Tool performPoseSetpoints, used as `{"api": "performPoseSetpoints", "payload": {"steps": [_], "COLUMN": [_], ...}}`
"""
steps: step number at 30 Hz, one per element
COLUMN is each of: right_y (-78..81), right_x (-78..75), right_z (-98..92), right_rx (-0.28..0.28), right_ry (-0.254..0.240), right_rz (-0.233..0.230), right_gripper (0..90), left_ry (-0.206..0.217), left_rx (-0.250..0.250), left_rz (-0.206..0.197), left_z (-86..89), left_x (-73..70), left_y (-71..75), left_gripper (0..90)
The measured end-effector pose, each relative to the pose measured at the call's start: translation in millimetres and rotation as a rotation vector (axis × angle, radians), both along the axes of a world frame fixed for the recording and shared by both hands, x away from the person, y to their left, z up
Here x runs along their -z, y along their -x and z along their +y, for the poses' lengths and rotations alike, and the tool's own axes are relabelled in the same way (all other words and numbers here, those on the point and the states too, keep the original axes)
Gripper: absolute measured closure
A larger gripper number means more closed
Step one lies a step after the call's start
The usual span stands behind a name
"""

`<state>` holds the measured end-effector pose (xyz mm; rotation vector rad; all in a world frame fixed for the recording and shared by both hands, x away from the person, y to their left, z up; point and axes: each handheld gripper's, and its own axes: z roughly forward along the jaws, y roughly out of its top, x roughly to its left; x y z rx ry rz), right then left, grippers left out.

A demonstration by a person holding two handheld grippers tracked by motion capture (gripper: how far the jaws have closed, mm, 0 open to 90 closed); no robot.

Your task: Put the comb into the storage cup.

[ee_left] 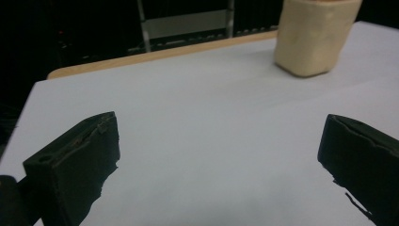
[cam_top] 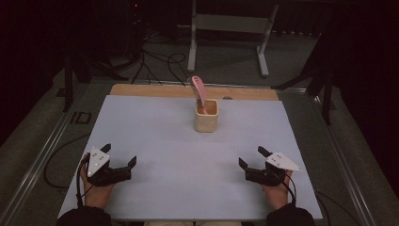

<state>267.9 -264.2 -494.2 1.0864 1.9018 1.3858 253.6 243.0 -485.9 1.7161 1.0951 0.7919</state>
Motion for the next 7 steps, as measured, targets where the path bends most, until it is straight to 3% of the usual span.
{"api": "performPoseSetpoints", "payload": {"steps": [5, 6, 7], "right_y": [-0.4, -0.6, -0.6], "right_x": [0.4, 0.8, 0.8], "right_z": [0.4, 1.4, 1.4], "right_rx": [-0.003, -0.004, -0.004], "right_ry": [0.006, 0.015, 0.015], "right_rz": [0.001, 0.0, 0.0], "right_gripper": [9.5, 9.5, 9.5], "left_ry": [0.021, 0.048, 0.048], "left_rx": [-0.016, -0.04, -0.04], "left_rz": [-0.004, -0.003, -0.003], "left_z": [4.0, 10.6, 10.6], "left_x": [-0.5, -0.5, -0.5], "left_y": [0.2, -0.6, -0.6], "left_gripper": [0.3, 0.3, 0.3]}}
